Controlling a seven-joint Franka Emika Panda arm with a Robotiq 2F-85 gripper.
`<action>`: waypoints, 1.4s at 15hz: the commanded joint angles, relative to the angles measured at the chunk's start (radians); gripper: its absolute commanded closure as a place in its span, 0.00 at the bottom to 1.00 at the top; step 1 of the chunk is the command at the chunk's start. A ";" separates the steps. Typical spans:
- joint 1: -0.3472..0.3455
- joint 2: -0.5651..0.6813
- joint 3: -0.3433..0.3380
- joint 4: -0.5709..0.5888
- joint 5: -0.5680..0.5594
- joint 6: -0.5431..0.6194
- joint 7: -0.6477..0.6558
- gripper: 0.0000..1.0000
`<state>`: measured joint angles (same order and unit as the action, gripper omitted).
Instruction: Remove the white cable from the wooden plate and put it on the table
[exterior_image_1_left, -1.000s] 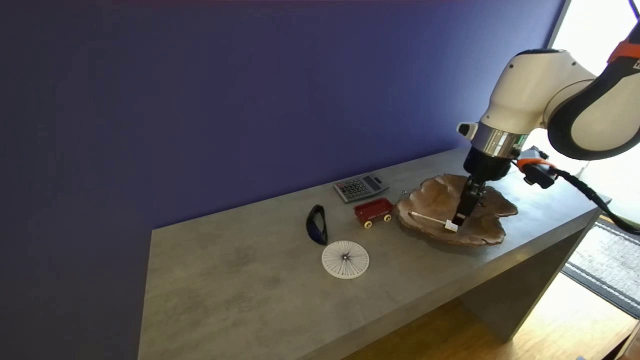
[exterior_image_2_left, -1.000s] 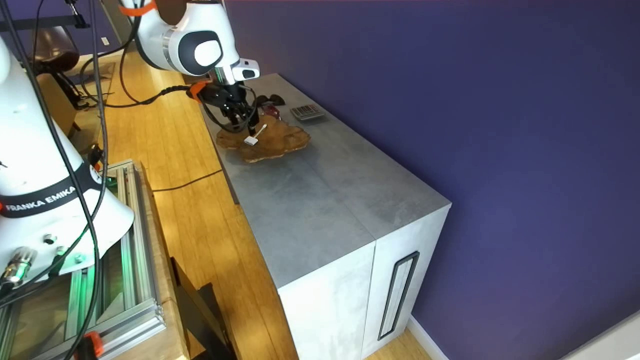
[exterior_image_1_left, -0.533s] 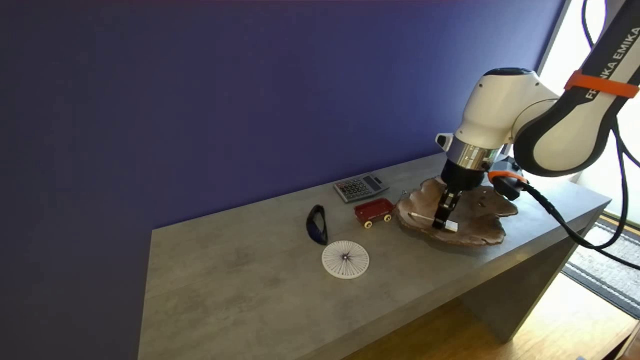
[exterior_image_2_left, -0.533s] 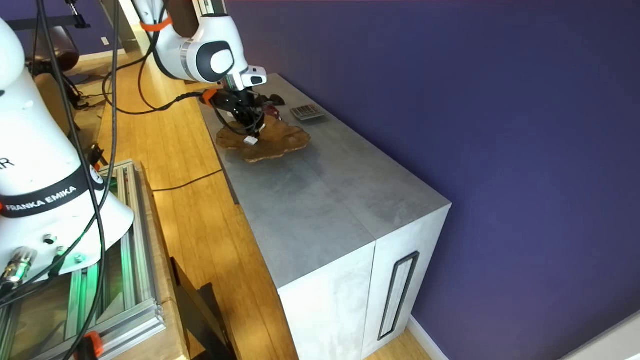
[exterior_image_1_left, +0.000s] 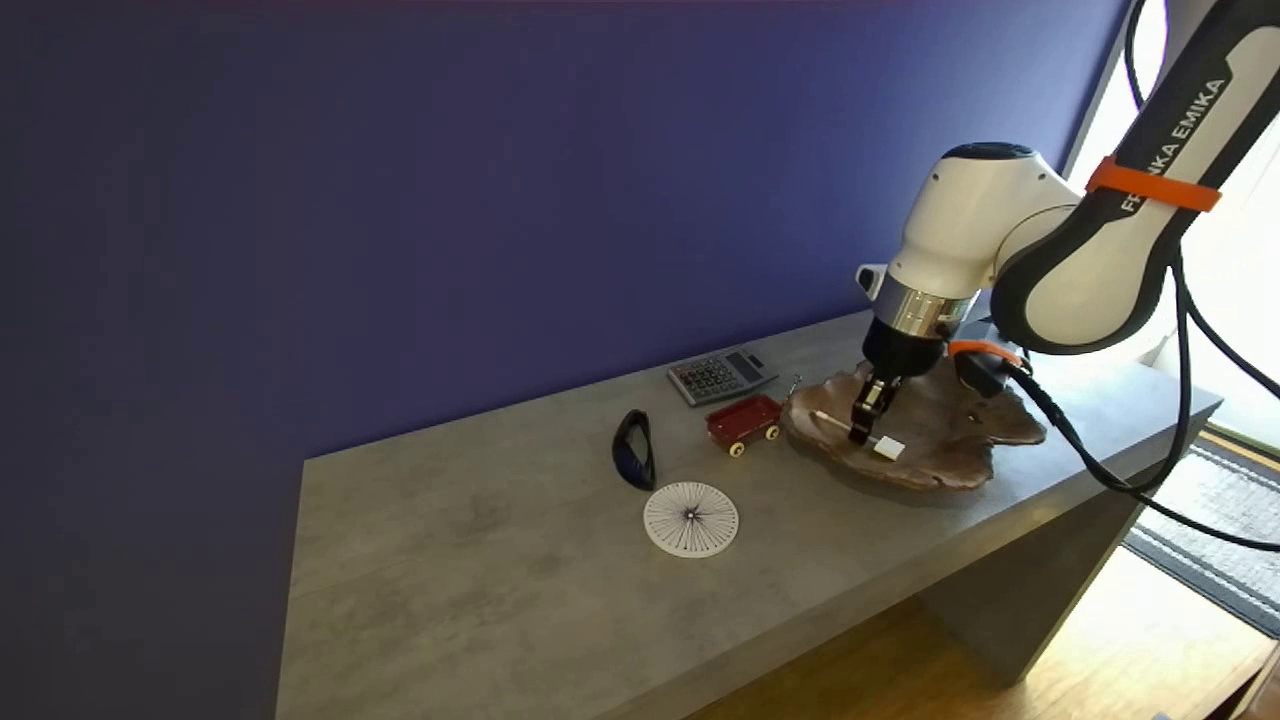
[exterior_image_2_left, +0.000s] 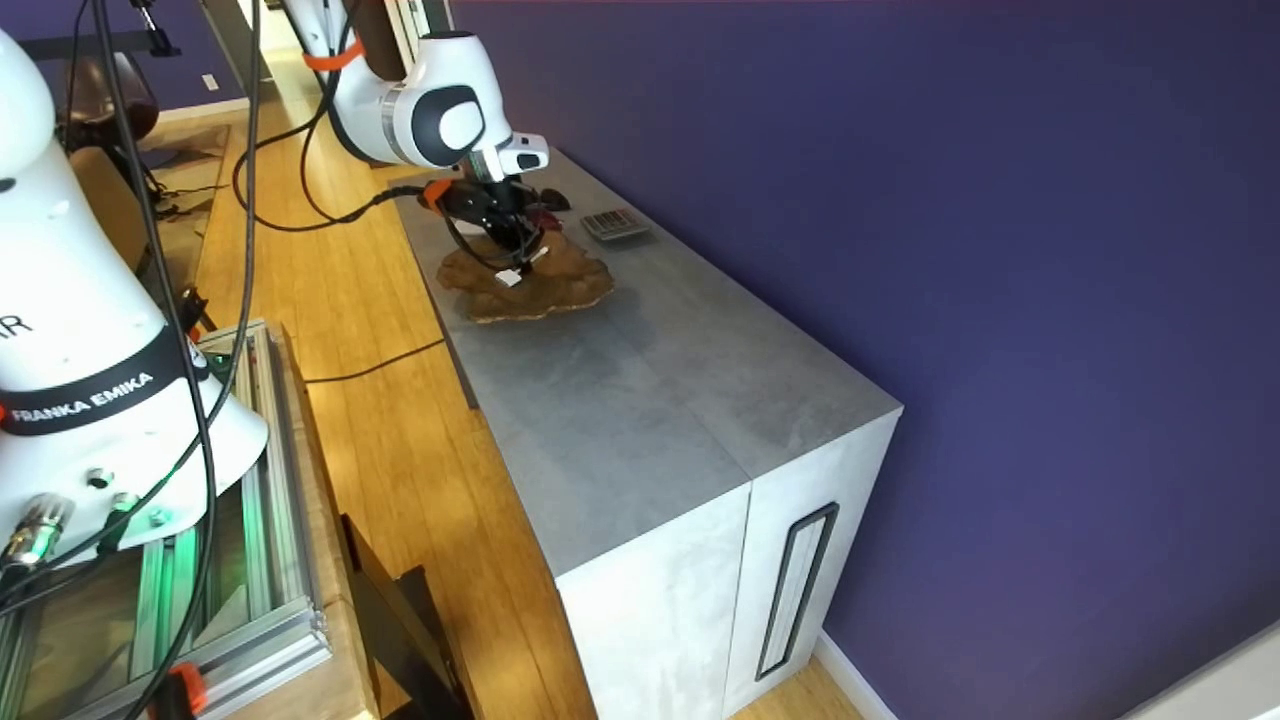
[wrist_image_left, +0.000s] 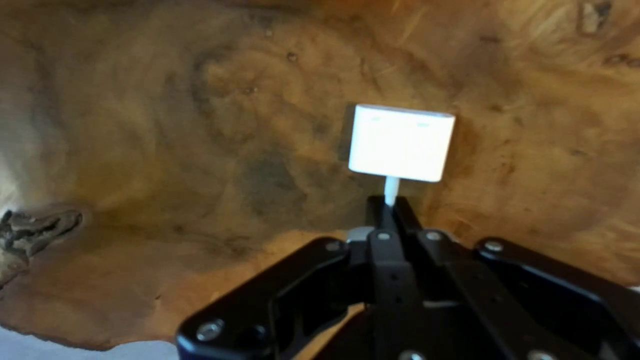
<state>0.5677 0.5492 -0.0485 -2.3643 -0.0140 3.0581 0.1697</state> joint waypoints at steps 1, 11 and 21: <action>0.015 -0.089 -0.016 -0.046 -0.025 -0.043 0.021 0.99; 0.171 -0.259 -0.313 -0.091 -0.228 -0.039 0.152 0.96; 0.160 -0.233 -0.660 -0.079 -0.239 -0.119 0.215 0.99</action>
<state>0.7917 0.3767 -0.7458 -2.4098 -0.2728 2.9979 0.4411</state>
